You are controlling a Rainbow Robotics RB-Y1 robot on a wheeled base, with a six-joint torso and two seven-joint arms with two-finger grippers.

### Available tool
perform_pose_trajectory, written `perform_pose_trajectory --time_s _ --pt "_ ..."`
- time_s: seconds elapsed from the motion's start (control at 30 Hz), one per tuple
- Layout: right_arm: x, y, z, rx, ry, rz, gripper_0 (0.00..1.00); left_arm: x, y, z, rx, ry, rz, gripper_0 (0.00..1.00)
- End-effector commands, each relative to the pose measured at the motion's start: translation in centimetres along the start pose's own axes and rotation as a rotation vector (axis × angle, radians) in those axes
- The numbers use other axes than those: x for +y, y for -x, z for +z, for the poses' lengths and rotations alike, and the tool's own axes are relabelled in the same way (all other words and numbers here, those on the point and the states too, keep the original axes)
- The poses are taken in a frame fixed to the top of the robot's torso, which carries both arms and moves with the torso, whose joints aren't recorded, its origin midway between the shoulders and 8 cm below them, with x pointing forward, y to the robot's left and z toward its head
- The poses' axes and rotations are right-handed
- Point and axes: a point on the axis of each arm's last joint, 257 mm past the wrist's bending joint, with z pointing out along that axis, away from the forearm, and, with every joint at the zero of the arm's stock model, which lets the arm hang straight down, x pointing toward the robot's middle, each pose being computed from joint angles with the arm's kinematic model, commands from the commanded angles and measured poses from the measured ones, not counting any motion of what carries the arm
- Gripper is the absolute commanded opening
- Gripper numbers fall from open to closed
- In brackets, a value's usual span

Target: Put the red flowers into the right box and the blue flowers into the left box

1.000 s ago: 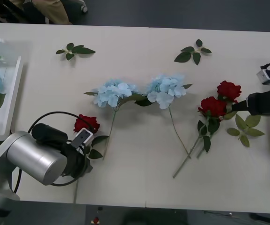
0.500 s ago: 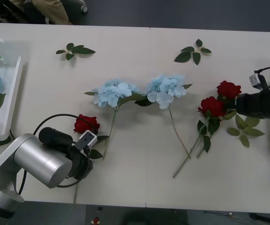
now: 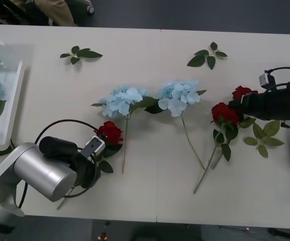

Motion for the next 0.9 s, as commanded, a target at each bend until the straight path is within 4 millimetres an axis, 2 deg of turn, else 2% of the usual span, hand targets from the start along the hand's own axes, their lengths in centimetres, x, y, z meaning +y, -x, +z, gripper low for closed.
perform_pose_trajectory --time_s 0.03,0.17,0.23,0.37,0.43,0.47,0.5,0.53,0.63,0.73,0.9 --pt "0.2 0.9 0.8 -0.014 -0.024 0.003 1.00 1.4 4.4 -4.6 -0.142 -0.019 0.039 0.00" --pt "0.0 0.6 2.0 -0.023 -0.043 -0.005 0.95 -0.5 6.3 -9.3 -0.258 -0.122 0.033 0.00" --pt "-0.1 0.6 2.3 -0.030 -0.047 -0.006 0.86 -1.5 7.6 -12.3 -0.332 -0.155 0.058 0.00" --pt "-0.3 0.5 2.5 -0.029 -0.055 -0.016 0.49 -3.7 10.5 -17.7 -0.487 -0.206 0.123 0.00" --pt "-0.3 0.6 2.4 -0.030 -0.056 -0.018 0.30 -5.7 13.4 -20.5 -0.609 -0.265 0.135 0.00" --pt "-0.3 0.5 2.5 -0.029 -0.055 -0.016 0.24 -6.2 14.2 -21.1 -0.639 -0.281 0.135 0.00" --pt "-0.3 0.4 2.5 -0.027 -0.054 -0.015 0.24 -7.2 16.3 -22.3 -0.712 -0.314 0.132 0.00" --pt "-0.4 0.4 2.5 -0.026 -0.056 -0.017 0.06 -7.9 17.9 -23.2 -0.766 -0.344 0.124 0.00" --pt "-0.3 0.5 2.4 -0.027 -0.056 -0.020 0.03 -9.4 22.0 -24.4 -0.872 -0.425 0.085 0.00" --pt "-0.4 0.4 2.5 -0.026 -0.057 -0.027 0.01 -10.6 25.7 -24.6 -0.935 -0.480 0.061 0.00" --pt "-0.4 0.3 2.2 -0.012 -0.055 -0.032 0.00 -11.9 29.7 -24.4 -1.011 -0.498 0.072 0.00"
